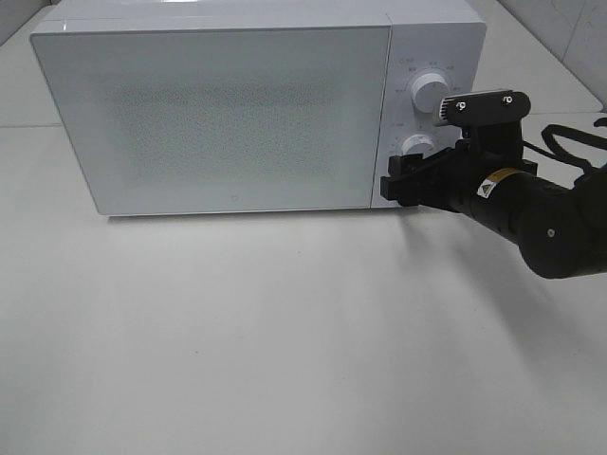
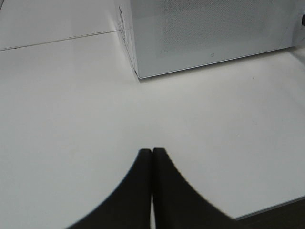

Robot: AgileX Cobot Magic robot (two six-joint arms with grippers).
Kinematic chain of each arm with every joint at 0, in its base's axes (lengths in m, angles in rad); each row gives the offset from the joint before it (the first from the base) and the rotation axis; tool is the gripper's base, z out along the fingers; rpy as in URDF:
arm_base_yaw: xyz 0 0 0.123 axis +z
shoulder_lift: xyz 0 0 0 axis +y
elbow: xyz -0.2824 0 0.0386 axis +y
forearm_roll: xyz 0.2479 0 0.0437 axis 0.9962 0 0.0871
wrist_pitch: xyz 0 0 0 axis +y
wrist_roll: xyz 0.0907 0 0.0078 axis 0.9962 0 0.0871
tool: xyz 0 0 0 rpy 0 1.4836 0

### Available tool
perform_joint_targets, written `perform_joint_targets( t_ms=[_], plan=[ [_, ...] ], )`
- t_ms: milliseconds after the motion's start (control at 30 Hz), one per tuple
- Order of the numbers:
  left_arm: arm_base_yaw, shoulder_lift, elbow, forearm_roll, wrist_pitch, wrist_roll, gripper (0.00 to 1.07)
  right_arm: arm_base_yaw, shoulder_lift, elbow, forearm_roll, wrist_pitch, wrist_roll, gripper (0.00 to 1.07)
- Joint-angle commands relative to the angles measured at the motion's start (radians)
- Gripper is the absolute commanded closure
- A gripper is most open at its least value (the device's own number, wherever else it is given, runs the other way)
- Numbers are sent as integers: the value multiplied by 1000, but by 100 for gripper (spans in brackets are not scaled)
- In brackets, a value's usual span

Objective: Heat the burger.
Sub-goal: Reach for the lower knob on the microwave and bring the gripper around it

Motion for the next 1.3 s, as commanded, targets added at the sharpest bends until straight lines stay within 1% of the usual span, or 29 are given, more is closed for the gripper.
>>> perform_joint_targets(
  t_ms=[33,67,100,133,167,300,500,533,567,600,633,667,700,767,933,967,1067,1300],
  plan=[
    [2,-1,3,-2,-9,-6,107,-3,-1,-40,-4,-50,-10,35],
    [2,-1,3,-2,-9,-6,107,-3,-1,-40,-4,-61,-10,38],
    [2,-1,3,-2,-9,-6,107,-3,-1,-40,-4,-61,-10,38],
    [2,-1,3,0,-9,-6,107,-3,-1,-40,-5,-62,-10,41],
    [2,-1,3,1,-9,-7,107,-3,-1,-40,-5,-62,-10,42],
    [2,-1,3,1,-9,-8,107,-3,-3,-40,-6,-62,-10,42],
    [2,-1,3,1,-9,-8,107,40,-5,-39,10,-78,-53,42],
    [2,-1,3,1,-9,-8,107,68,-5,-39,63,-92,-107,42],
    [2,-1,3,1,-9,-8,107,68,-5,-39,63,-92,-107,42],
    [2,-1,3,1,-9,-8,107,100,-5,-39,155,-102,-186,42],
    [2,-1,3,1,-9,-8,107,115,-5,-39,204,-106,-234,42],
    [2,-1,3,1,-9,-8,107,115,-5,-39,204,-106,-234,42],
    [2,-1,3,1,-9,-8,107,134,-5,-39,275,-108,-311,42],
    [2,-1,3,1,-9,-8,107,140,-5,-39,294,-108,-329,42],
    [2,-1,3,1,-9,-8,107,147,-5,-39,301,-104,-311,46],
    [2,-1,3,1,-9,-8,107,147,-5,-39,302,-89,-294,49],
    [2,-1,3,1,-9,-8,107,147,-5,-39,305,-73,-282,52],
    [2,-1,3,1,-9,-8,107,147,-5,-39,305,-33,-282,52]
  ],
)
